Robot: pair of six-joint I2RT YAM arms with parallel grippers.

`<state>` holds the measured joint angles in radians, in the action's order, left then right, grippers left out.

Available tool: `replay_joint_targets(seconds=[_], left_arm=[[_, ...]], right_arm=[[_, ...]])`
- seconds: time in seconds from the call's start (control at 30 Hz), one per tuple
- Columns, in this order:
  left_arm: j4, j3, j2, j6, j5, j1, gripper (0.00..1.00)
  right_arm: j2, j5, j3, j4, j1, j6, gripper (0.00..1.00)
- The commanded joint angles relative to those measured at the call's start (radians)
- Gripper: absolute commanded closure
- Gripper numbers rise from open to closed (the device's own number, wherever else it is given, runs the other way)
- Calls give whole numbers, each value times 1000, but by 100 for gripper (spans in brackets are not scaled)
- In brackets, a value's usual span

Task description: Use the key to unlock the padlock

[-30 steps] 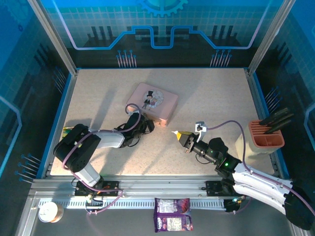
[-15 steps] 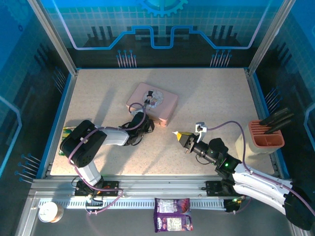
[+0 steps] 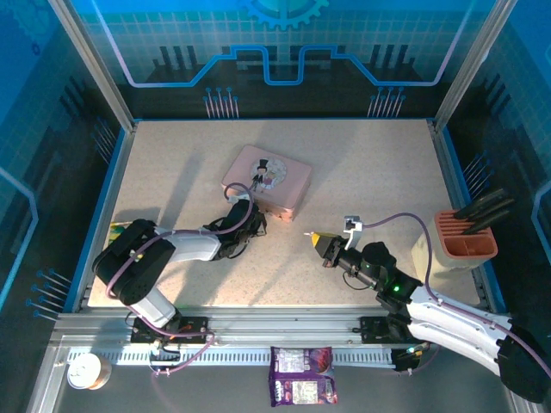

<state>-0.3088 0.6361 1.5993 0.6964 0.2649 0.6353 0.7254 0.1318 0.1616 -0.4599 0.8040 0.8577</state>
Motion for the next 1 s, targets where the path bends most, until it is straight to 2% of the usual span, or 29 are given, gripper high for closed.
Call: replay_joint_targets(seconds=[0.0, 0.2, 0.33, 0.5, 0.73, 0.87, 0.97], left_arm=[[62, 20, -64, -56, -17, 23, 93], [97, 45, -105, 27, -124, 30, 100], [68, 55, -89, 104, -157, 52, 100], [40, 80, -56, 204, -132, 101, 100], [-23, 96, -20, 362, -92, 160, 100], [-83, 88, -3, 454, -68, 187, 100], [-119, 90, 12, 506, -57, 200, 100]], right_arm=[[-9, 23, 35, 48, -6, 55, 100], [15, 59, 10, 63, -5, 264, 100], [16, 130, -2, 71, 21, 368, 100], [28, 233, -19, 91, 62, 525, 100], [53, 419, 3, 173, 172, 736, 100], [111, 487, -27, 141, 205, 909, 100], [154, 529, -37, 104, 223, 960, 100]])
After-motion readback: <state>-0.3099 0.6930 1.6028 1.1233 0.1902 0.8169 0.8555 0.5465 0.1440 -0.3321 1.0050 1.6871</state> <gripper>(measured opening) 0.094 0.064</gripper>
